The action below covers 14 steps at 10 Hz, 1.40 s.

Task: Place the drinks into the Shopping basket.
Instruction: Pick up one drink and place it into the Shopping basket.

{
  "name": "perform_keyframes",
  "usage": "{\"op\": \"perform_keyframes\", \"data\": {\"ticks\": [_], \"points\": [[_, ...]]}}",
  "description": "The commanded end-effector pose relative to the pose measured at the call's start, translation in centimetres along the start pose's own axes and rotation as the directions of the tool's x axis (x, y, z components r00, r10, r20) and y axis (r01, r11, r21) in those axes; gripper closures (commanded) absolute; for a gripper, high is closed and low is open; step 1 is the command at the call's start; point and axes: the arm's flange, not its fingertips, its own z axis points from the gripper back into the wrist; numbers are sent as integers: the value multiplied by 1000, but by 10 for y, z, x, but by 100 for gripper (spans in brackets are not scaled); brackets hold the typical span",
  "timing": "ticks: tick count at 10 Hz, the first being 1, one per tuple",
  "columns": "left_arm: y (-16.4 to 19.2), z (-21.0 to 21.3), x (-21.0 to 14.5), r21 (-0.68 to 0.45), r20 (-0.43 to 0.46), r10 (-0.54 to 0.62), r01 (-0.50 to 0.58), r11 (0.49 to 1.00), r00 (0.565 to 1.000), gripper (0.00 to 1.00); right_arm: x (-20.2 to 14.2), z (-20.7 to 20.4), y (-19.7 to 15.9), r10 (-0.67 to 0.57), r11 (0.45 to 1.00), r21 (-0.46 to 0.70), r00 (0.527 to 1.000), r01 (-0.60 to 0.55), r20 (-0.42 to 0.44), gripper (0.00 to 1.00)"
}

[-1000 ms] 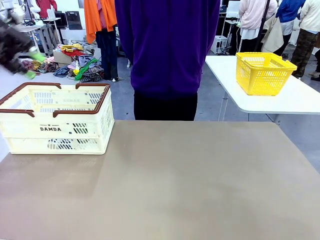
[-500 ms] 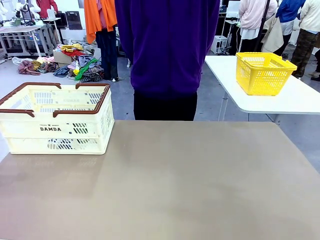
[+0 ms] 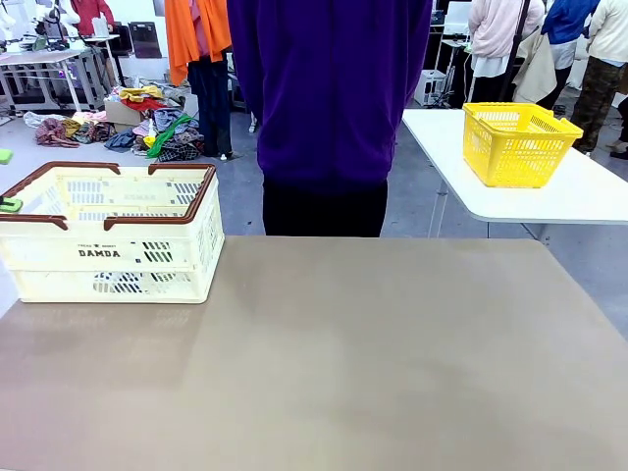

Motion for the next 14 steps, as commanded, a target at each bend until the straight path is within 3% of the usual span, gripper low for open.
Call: {"op": "perform_keyframes", "data": {"ticks": [1, 14], "points": [[4, 6, -4, 7, 2, -4, 4, 1000, 1000, 0, -2, 0, 3, 9, 1000, 5, 1000, -9, 1, 0], [4, 6, -4, 7, 2, -4, 4, 1000, 1000, 0, -2, 0, 3, 9, 1000, 5, 1000, -9, 1, 0]]}}
